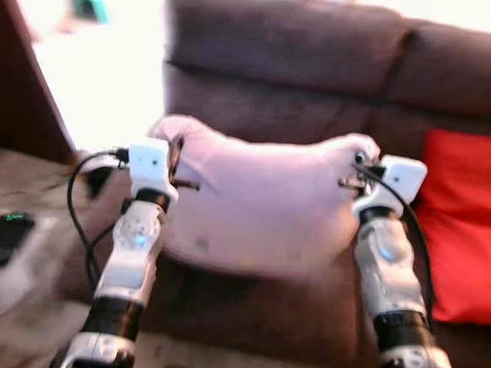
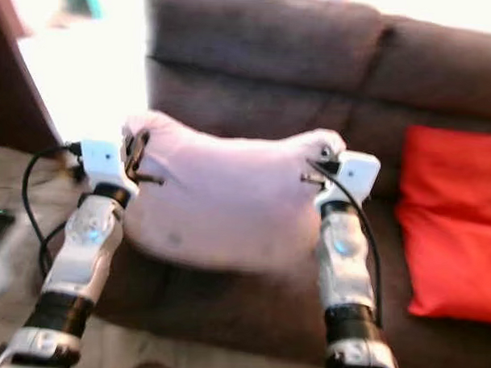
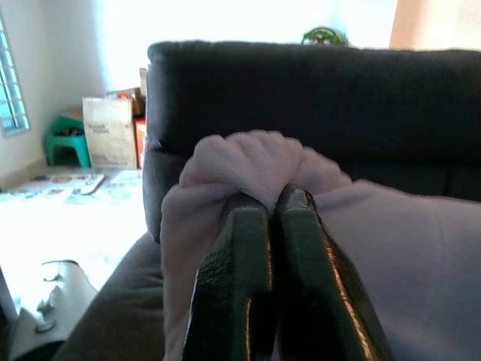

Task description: Move the pillow to the sofa from floor

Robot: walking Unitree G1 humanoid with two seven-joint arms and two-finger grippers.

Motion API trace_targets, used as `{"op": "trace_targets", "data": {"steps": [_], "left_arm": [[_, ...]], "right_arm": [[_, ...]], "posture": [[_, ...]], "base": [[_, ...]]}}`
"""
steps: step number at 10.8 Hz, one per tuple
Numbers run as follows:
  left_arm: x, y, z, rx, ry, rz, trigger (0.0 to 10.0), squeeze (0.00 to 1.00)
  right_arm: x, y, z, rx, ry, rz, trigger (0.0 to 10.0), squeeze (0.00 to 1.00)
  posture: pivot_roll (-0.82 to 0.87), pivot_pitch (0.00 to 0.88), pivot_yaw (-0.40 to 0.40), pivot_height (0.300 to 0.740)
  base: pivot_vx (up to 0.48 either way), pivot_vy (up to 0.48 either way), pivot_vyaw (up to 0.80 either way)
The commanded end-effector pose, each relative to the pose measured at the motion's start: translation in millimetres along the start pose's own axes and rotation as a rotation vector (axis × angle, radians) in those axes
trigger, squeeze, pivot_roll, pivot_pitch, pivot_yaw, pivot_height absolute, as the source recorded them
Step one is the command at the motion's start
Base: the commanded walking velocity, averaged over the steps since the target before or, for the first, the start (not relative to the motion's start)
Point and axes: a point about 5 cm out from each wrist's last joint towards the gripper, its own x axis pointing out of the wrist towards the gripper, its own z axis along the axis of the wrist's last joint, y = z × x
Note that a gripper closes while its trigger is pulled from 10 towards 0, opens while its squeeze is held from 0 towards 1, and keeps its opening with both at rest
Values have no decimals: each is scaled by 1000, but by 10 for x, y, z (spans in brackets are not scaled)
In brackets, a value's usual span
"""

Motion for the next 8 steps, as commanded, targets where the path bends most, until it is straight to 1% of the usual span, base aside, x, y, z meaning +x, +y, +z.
{"op": "trace_targets", "data": {"steps": [1, 4, 6, 8], "left_arm": [[58, 49, 168, -4, -75, 20, 10000, 0], [68, 76, 183, 4, -80, 31, 10000, 0], [68, 74, 196, -7, -92, 28, 10000, 0], [71, 57, 182, -9, -79, 22, 10000, 0]], "right_arm": [[26, -66, 112, -7, -56, -28, 10000, 0], [23, -28, 100, -3, -46, 0, 10000, 0], [34, -7, 96, -11, -39, 11, 10000, 0], [79, -17, 109, -23, -30, 21, 10000, 0]], "posture": [[98, 66, -62, 740], [99, 66, -61, 740], [99, 66, -63, 740], [95, 67, -67, 740]], "base": [[259, 0, 0], [259, 0, 0], [0, 0, 0], [0, 0, 0]]}}
